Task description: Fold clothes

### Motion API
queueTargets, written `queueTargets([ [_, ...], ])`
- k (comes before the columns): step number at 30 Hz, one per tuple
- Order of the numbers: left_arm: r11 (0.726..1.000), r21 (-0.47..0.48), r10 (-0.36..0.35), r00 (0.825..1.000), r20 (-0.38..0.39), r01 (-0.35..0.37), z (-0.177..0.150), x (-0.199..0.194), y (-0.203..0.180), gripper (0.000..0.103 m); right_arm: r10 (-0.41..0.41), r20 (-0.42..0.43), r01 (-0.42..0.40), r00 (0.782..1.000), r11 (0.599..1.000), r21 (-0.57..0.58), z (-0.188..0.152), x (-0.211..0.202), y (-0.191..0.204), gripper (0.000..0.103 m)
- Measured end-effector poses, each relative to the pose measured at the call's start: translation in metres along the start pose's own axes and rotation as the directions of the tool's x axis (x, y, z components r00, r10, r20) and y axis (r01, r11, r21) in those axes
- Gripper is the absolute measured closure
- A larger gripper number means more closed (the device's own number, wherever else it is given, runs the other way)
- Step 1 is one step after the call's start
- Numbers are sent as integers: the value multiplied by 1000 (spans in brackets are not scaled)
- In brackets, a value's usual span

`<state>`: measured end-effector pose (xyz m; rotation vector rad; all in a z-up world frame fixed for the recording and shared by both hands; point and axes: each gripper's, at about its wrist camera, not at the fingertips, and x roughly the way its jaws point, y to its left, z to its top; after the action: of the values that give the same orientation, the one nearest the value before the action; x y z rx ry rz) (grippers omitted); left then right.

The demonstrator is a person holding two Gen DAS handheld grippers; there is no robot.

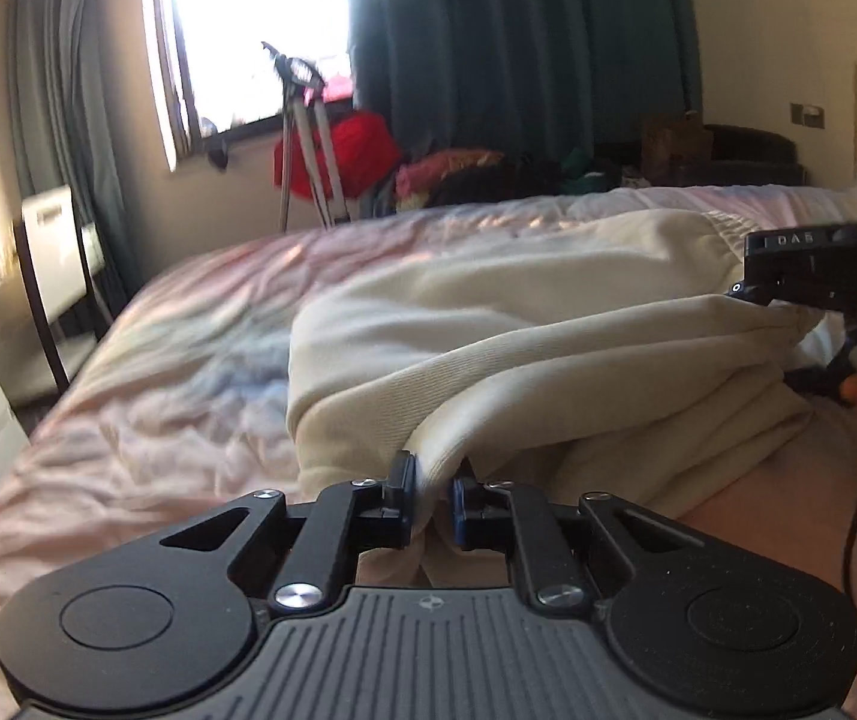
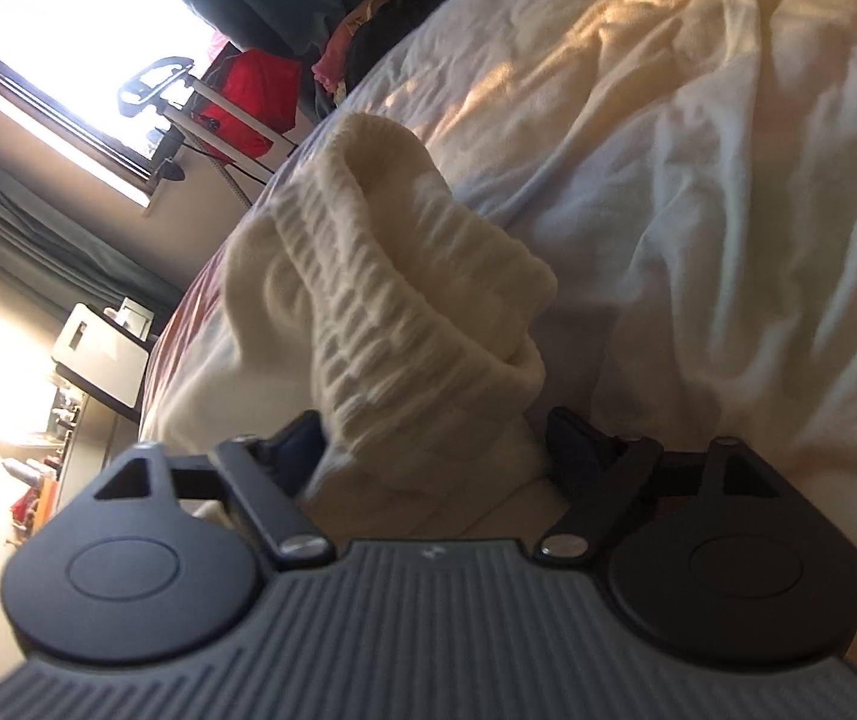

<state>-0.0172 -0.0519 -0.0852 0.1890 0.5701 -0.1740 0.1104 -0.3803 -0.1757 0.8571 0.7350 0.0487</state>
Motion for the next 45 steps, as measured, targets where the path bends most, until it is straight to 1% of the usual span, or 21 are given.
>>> queueTargets([
  [3, 999, -20, -27, 998, -54, 26, -2, 8, 5, 91, 8, -4, -8, 1000, 1000, -9, 0, 8, 0, 10],
  [6, 1000, -1, -31, 996, -86, 31, -5, 10, 5, 91, 66, -27, -67, 997, 997, -35, -2, 5, 9, 10],
  [10, 999, 2, -40, 994, -105, 40, -6, 12, 7, 91, 178, 49, -175, 983, 983, -64, -2, -20, 19, 9],
  [12, 997, -50, -70, 991, -112, 65, -4, 12, 16, 89, 235, 88, -231, 968, 971, -56, 0, -29, 21, 9],
  [15, 967, -212, -163, 982, -101, 138, 0, 7, 41, 83, 232, 89, -228, 969, 972, -47, 0, -27, 18, 10],
  [16, 950, -266, -196, 977, -89, 166, 1, 5, 49, 80, 187, 68, -184, 980, 982, -51, 0, -22, 17, 11],
  [17, 929, -317, -227, 971, -76, 193, 1, 3, 57, 78, 133, 48, -130, 990, 990, -62, -1, -17, 16, 18],
  [18, 904, -366, -258, 964, -61, 219, 1, 2, 65, 73, 82, 33, -79, 996, 993, -82, -3, -12, 16, 26],
  [20, 849, -461, -304, 952, -29, 257, 1, 0, 80, 59, 10, 12, -9, 1000, 993, -116, -6, -4, 14, 31],
  [21, 820, -507, -316, 949, -14, 266, 0, 0, 88, 47, 8, 18, -6, 1000, 994, -113, -7, -4, 14, 33],
  [22, 786, -558, -316, 949, 7, 266, -2, 1, 97, 26, 6, 24, -3, 1000, 994, -112, -7, -4, 14, 34],
  [23, 749, -608, -311, 950, 28, 263, -3, 2, 105, 19, 1, 35, 3, 999, 992, -126, -7, -7, 16, 39],
  [26, 621, -739, -315, 946, 69, 261, -9, 20, 131, 16, -8, 73, 19, 997, 988, -152, -12, -13, 21, 51],
  [29, 502, -831, -378, 925, 38, 240, -17, 54, 143, 18, -11, 98, 27, 995, 986, -164, -14, -17, 23, 55],
  [30, 477, -845, -406, 913, 33, 242, -19, 63, 143, 19, -11, 102, 28, 995, 986, -166, -14, -18, 24, 56],
  [32, 466, -845, -440, 897, 35, 261, -22, 73, 138, 20, -7, 106, 25, 994, 985, -168, -12, -19, 24, 57],
  [35, 522, -810, -426, 904, 22, 266, -16, 72, 132, 29, 6, 117, 12, 993, 987, -157, -11, -22, 25, 60],
  [38, 525, -806, -420, 907, 34, 273, -14, 69, 134, 50, 27, 139, -3, 990, 985, -174, -11, -29, 35, 63],
  [40, 550, -784, -407, 912, 50, 288, -10, 59, 132, 63, 47, 153, -19, 987, 983, -183, -11, -36, 41, 65],
  [42, 574, -758, -388, 918, 81, 310, -6, 44, 127, 67, 75, 157, -46, 985, 982, -181, -10, -47, 47, 68],
  [45, 592, -728, -388, 914, 118, 345, 7, 25, 119, 70, 118, 150, -96, 982, 984, -147, -2, -67, 52, 69],
])
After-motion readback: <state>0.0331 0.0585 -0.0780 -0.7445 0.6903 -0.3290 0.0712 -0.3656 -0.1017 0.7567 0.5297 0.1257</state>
